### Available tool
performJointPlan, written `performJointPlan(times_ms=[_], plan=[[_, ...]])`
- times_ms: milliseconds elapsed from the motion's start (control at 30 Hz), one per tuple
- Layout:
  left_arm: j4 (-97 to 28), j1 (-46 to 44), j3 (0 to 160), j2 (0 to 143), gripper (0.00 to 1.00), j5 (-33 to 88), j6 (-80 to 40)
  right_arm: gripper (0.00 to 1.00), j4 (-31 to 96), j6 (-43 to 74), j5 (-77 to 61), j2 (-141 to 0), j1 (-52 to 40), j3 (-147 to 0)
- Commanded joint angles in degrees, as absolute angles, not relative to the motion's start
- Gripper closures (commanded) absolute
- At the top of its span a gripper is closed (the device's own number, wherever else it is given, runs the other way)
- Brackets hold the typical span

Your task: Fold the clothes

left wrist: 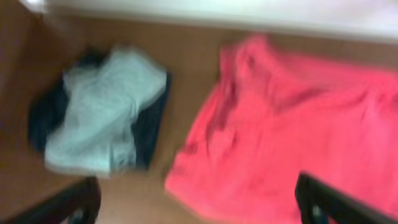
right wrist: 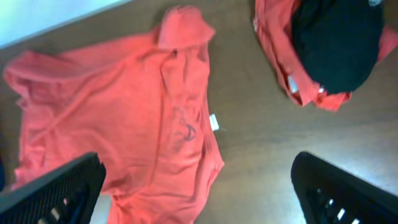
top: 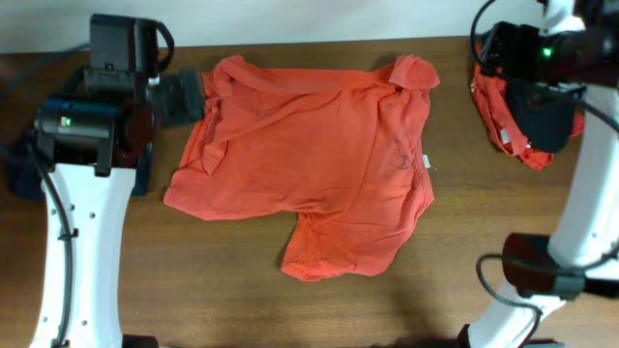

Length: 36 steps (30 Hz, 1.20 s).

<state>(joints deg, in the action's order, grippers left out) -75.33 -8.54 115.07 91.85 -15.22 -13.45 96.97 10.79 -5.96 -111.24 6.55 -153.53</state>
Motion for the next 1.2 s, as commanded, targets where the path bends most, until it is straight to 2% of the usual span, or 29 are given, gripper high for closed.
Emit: performJointPlan(times_ms=[0,233,433,800,1000,1167], plan=[[-78.41,-8.08,113.73,93.30,0.01,-14.52,-20.62,0.01,97.34,11.49,-7.20,-109.86,6.76,-150.82],[-82.54,-7.88,109.03,92.97,0.01,-14.72,-24.60,0.00,97.17,12.40,-8.38,-109.62,6.76,-136.81],[-79.92,-5.61,98.37,91.11,0.01,-13.80,-27.40,0.02,92.55,12.58,-8.45,-109.62,6.76,-122.54],[-61.43,0.60,75.75,88.53,0.01,-4.82,-27.83,0.02,79.99,16.93,-11.86,-107.61,6.81,-98.39],[-52.42,0.93,65.52,88.53,0.02,-3.20,-34.41,0.03,70.28,20.05,-14.92,-105.08,6.81,-84.09],[-45.25,0.93,59.05,88.53,0.06,-3.62,-38.26,0.09,66.98,20.05,-16.10,-104.49,6.81,-78.78]])
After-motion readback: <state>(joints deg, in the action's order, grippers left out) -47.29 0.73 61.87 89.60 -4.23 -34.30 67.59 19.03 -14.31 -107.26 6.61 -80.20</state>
